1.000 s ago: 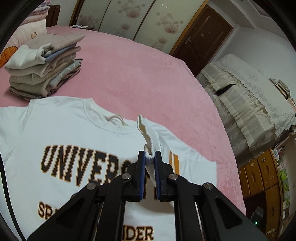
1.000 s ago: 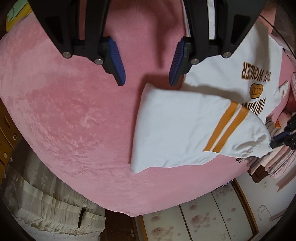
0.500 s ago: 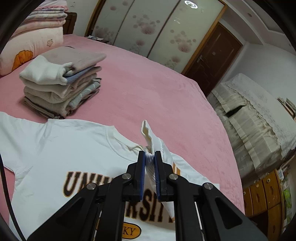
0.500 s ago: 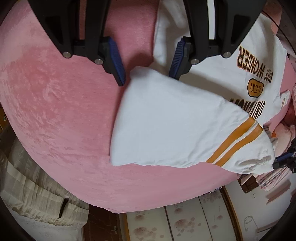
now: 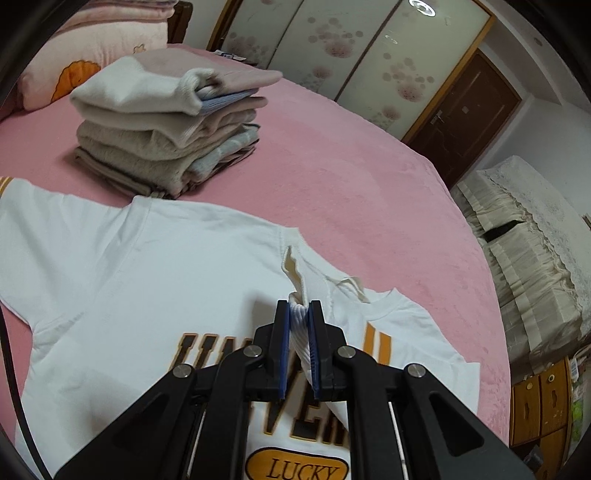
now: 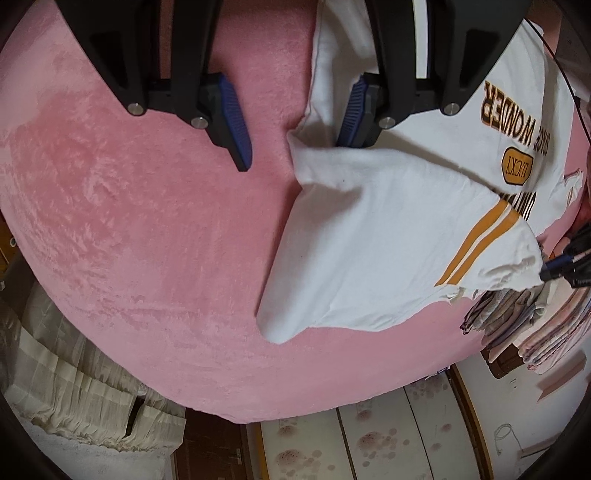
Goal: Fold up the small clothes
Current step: 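Grasp the folded sleeve cuff with the left tool and lift it, then lay the sleeve cuff down on the sweatshirt and open the left tool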
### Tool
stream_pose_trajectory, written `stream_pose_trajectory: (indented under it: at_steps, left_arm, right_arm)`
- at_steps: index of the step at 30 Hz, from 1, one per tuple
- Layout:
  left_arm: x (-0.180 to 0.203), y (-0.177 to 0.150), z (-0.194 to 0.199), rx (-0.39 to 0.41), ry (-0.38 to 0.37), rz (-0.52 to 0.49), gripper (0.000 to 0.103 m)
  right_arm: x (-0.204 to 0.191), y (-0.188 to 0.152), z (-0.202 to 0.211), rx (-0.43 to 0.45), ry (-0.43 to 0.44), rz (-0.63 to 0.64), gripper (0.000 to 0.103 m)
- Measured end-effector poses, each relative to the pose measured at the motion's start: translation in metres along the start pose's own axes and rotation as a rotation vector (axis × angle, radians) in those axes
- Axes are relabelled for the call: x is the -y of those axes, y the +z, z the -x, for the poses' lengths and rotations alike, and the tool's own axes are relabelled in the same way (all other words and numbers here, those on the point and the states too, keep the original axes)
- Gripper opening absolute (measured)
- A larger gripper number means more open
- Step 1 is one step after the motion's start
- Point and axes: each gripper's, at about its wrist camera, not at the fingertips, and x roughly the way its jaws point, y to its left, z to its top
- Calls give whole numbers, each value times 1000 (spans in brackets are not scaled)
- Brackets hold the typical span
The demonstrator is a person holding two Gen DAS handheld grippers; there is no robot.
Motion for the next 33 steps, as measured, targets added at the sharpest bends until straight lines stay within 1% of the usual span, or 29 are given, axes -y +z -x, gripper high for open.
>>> stream_pose_trajectory:
  at_steps: [1, 2, 3, 4, 6, 8, 11, 14, 16, 18, 21, 23, 28, 31, 33]
  left_arm:
    - [-5, -2, -2, 0, 5, 7, 7]
    - [-9, -3, -4, 0, 11, 13, 7]
    - [-12, -4, -6, -2, 15, 17, 7]
    - [-17, -7, -9, -4, 22, 22, 7]
    - [-22, -10, -14, -11, 34, 25, 7]
    - [-30, -16, -21, -22, 45, 25, 7]
    - [-40, -23, -25, -25, 54, 32, 7]
    - [-46, -26, -26, -27, 54, 30, 8]
    - [-49, -28, -28, -28, 64, 19, 8]
    - [-50, -32, -31, -39, 80, 9, 8]
    - [-53, -36, -40, -65, 92, 1, 8]
    - [-55, -39, -41, -74, 89, 1, 9]
    - [-61, -33, -41, -110, 57, 33, 13]
    - [-61, -31, -36, -138, 47, 19, 17]
    - [-59, -30, -31, -146, 46, -11, 19]
  right_arm:
    - [0, 3, 1, 12, -4, 3, 41]
    - [-1, 2, 1, 15, 2, 4, 30]
    - [-2, 3, 0, 12, 11, 3, 13]
    - [-4, 2, 0, 7, 1, -1, 10]
    - [-7, 1, 0, 13, -36, -11, 9]
    - [-9, -4, 4, 22, -52, -30, 9]
    - [-15, -12, 8, 27, -85, -24, 8]
    - [-16, -18, 5, 7, -106, -18, 7]
    - [-10, -20, -1, -21, -117, -36, 3]
    - [-3, -22, -7, -49, -115, -66, 2]
    - [0, -24, -5, -54, -112, -71, 2]
    - [-1, -23, -1, -63, -117, -54, 2]
    - [0, -12, 22, -58, -64, -38, 4]
    - [1, 0, 36, -43, -41, -30, 13]
    - [3, 12, 43, -25, -23, -32, 31]
